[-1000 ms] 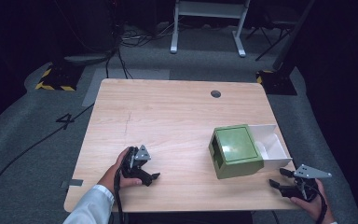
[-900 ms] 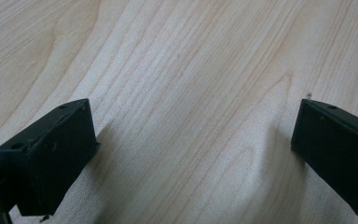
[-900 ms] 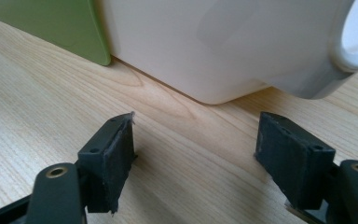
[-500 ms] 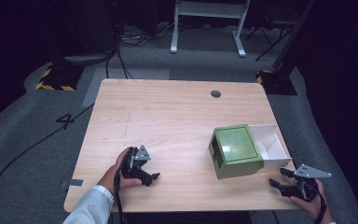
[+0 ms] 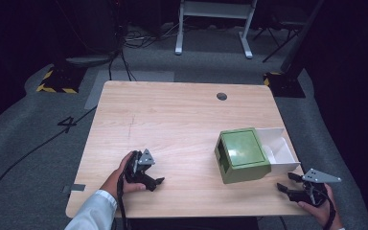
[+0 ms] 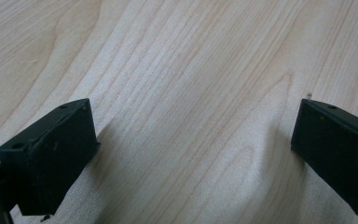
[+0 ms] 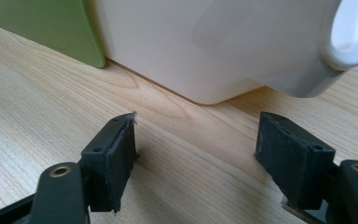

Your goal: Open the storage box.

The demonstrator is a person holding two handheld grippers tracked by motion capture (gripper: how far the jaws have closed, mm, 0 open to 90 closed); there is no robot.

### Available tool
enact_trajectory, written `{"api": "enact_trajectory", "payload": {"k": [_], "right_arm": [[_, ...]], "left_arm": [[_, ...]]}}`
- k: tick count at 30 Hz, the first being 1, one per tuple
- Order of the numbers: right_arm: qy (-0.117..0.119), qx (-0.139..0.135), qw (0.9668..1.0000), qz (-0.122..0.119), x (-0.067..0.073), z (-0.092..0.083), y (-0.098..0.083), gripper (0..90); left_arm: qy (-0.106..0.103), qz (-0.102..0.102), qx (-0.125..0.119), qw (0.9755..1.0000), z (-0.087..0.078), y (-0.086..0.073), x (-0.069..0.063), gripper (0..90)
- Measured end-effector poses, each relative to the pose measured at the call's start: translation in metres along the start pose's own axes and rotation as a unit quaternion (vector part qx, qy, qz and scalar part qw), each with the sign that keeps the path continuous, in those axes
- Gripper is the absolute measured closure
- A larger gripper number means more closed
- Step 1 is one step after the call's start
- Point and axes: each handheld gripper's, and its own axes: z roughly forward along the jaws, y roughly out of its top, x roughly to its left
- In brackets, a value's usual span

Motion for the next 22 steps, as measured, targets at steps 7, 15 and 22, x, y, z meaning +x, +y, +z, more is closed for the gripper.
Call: {"api": "enact_trajectory", "payload": {"k": [7, 15, 22], "right_arm": [[-0.005, 0.0, 1.0, 0.004, -0.0006, 0.0, 0.0, 28.8], [-0.005, -0.001, 1.0, 0.003, -0.0007, -0.0001, -0.0001, 28.8], [-0.005, -0.001, 1.0, 0.004, -0.0007, -0.0002, -0.0002, 28.9]], "left_arm": [[0.0, 0.001, 0.0, 1.0, 0.0, 0.0001, 0.0001, 0.2], [-0.001, 0.001, 0.0, 1.0, 0.0001, 0.0001, 0.0003, 0.2], [-0.003, 0.002, 0.0, 1.0, 0.0005, 0.0006, 0.0008, 0.1]]}}
